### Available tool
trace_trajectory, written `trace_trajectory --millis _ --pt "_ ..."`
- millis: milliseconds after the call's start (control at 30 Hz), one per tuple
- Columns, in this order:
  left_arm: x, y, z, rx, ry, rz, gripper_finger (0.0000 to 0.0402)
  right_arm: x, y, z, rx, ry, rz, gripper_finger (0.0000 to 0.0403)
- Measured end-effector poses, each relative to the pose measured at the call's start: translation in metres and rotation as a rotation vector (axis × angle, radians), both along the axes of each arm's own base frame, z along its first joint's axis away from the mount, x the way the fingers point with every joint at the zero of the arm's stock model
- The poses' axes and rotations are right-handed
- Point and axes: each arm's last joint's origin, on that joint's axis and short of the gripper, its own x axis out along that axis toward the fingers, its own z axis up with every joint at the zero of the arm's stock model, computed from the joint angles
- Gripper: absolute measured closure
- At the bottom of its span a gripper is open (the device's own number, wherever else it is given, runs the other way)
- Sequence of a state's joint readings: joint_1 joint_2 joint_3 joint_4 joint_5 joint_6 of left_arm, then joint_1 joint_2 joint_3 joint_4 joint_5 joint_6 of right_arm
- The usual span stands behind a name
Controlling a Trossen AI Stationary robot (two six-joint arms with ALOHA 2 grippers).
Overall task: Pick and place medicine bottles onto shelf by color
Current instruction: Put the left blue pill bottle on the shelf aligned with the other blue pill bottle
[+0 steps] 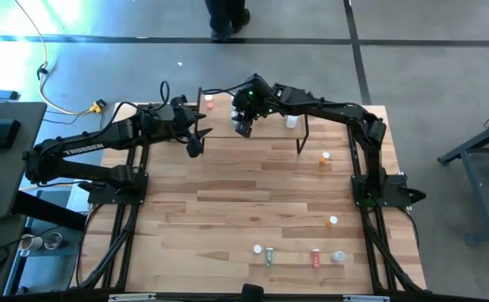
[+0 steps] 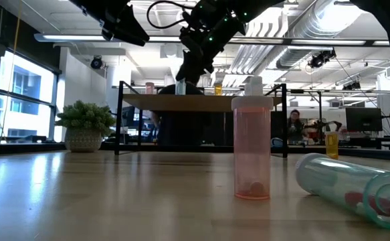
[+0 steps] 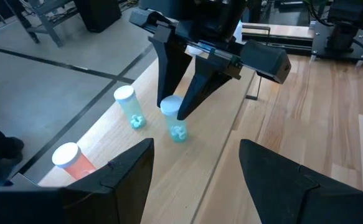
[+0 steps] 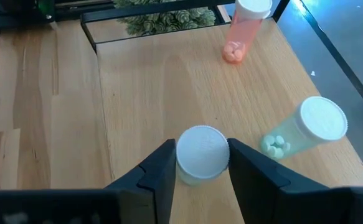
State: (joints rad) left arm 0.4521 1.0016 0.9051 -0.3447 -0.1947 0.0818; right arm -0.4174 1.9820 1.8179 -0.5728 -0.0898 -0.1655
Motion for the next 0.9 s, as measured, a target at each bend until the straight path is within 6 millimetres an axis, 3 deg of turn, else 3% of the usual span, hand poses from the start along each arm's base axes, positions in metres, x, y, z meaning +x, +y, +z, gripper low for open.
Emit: trace_trajectory --millis 900 --pt "0.0000 -0.0001 -0.0001 0.000 0.001 -0.001 0.0174 0.0020 -0.0011 0.0049 -0.051 -0.033 -0.009 0.0254"
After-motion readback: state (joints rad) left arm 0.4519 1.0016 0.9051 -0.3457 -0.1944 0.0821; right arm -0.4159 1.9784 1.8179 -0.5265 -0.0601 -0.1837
